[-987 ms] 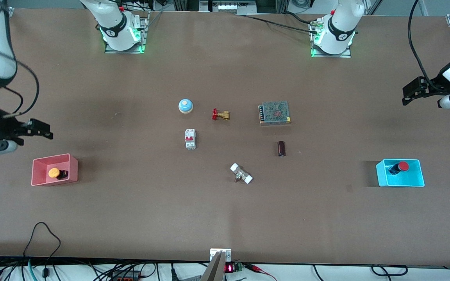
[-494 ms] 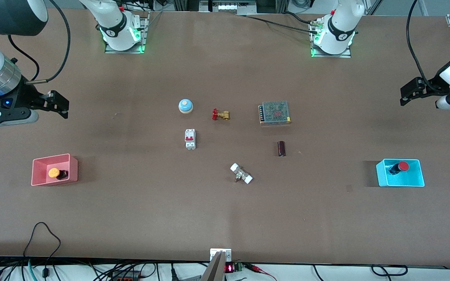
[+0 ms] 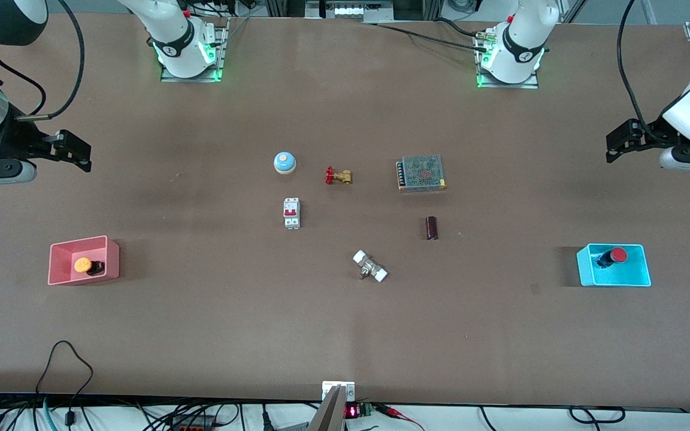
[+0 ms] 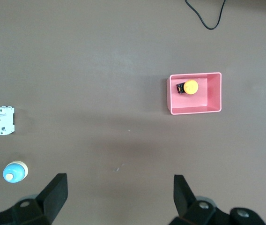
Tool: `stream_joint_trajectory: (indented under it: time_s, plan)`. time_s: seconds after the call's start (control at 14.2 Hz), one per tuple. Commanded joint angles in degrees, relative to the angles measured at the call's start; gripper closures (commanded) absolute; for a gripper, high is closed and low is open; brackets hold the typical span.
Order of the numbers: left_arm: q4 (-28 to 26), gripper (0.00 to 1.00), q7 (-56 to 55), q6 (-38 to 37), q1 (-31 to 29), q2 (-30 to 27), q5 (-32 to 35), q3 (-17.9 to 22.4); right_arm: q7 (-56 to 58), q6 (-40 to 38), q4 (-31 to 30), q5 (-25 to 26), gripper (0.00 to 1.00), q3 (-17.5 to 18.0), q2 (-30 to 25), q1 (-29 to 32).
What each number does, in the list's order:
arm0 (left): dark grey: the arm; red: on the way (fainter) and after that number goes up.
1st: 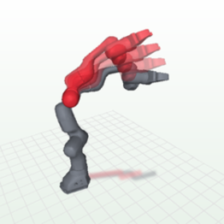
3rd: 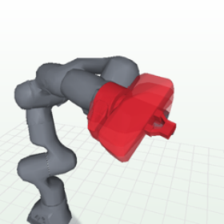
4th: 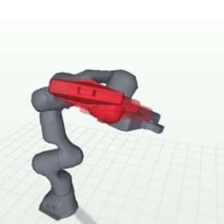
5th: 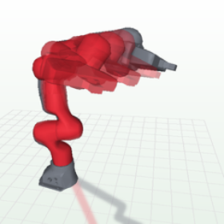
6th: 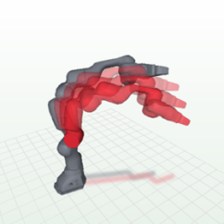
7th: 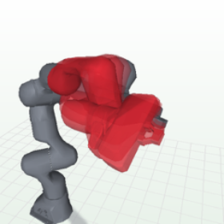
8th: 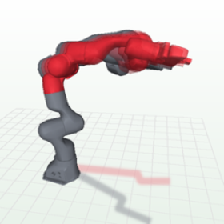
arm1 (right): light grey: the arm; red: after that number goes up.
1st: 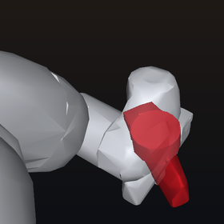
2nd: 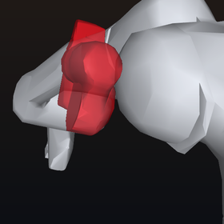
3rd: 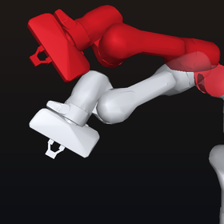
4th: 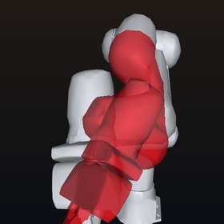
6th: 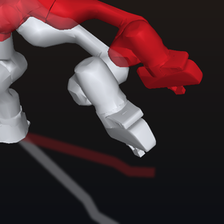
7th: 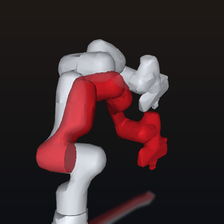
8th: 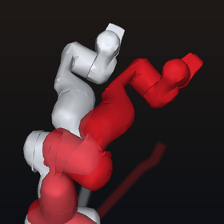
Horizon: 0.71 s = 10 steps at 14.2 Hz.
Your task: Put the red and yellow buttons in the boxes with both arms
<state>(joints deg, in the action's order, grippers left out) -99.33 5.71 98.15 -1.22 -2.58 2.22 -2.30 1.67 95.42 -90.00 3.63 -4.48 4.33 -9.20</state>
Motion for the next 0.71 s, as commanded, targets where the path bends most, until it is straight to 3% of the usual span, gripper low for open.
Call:
stream_joint_trajectory:
  time_s: [0.0, 0.28, 0.63]
  plan:
    - [2.56, 0.00, -0.35, -1.56, -0.09, 0.91, 0.06, -0.95, -0.09, -1.29, 1.67, -0.73, 0.00, -1.15, 0.85, -0.73]
    - [3.00, 0.00, -0.08, -3.05, -0.18, 0.91, 0.06, -0.95, -0.44, -1.11, 1.49, -3.89, 0.00, 0.43, 0.94, 2.68]
    - [3.00, 0.00, -0.17, -3.06, -0.53, 1.00, -0.02, -0.86, -0.27, -1.55, 1.41, -3.89, 0.00, 3.15, 0.94, 5.23]
